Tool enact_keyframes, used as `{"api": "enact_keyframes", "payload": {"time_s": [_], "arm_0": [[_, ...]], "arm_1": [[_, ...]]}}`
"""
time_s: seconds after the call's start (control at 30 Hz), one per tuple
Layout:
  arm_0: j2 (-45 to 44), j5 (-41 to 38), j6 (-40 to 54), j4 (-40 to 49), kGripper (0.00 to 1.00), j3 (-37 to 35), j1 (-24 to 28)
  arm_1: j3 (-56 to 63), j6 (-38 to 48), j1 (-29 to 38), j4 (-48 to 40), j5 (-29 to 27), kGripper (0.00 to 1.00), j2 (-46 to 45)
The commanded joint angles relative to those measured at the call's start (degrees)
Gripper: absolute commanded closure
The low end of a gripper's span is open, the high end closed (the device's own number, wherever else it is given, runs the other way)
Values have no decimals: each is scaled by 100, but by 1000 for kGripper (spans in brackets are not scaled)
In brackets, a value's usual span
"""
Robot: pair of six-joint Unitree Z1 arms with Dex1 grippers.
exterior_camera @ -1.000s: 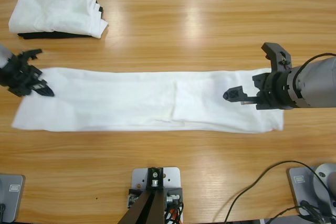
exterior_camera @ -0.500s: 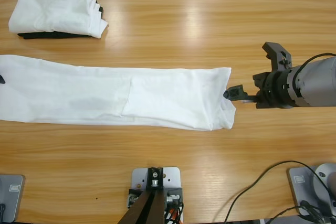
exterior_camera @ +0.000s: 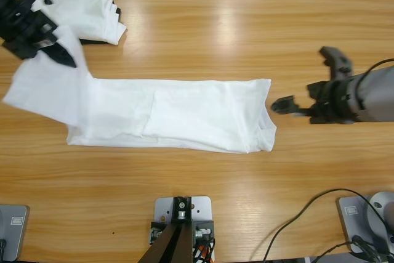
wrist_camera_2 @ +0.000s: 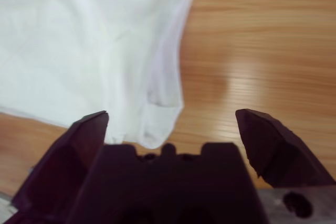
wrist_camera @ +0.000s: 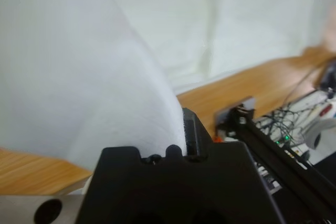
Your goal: Fold clothes
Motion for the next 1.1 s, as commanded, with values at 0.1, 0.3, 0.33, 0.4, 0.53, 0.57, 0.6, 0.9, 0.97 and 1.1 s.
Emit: {"api": "enact_keyframes", "payload": {"time_s": [0.1,0.3,0.33,0.4,0.53,0.57,0.6,0.9,0.97,1.1], "arm_0": [[970,-301,-551,255,1000,-1190,-1223],[1564,-491,-750,642,1000,-2400,-1673],[1696,-507,-764,782,1000,-2693,-1737],[1951,-556,-830,985,1000,-3224,-1833],[2431,-670,-932,1341,1000,-4119,-1991],[2514,-697,-969,1387,1000,-4263,-2041],[2593,-728,-994,1424,1000,-4381,-2093],[3122,-790,-1154,1528,1000,-5058,-2334],[3238,-832,-1178,1531,1000,-5223,-2355],[3480,-925,-1219,1630,1000,-5567,-2459]], "arm_1": [[22,-462,-1600,595,-175,0,-723],[-3,-617,-1866,600,-189,0,-556],[-4,-625,-1866,600,-189,0,-527],[-22,-634,-1866,600,-189,0,-468],[-31,-662,-1866,592,-189,0,-399],[-31,-669,-1866,592,-189,0,-378],[-36,-675,-1873,588,-189,0,-357],[-50,-718,-1883,583,-175,0,-230],[-52,-718,-1883,581,-172,0,-178],[-54,-718,-1883,574,-182,0,-100]]}}
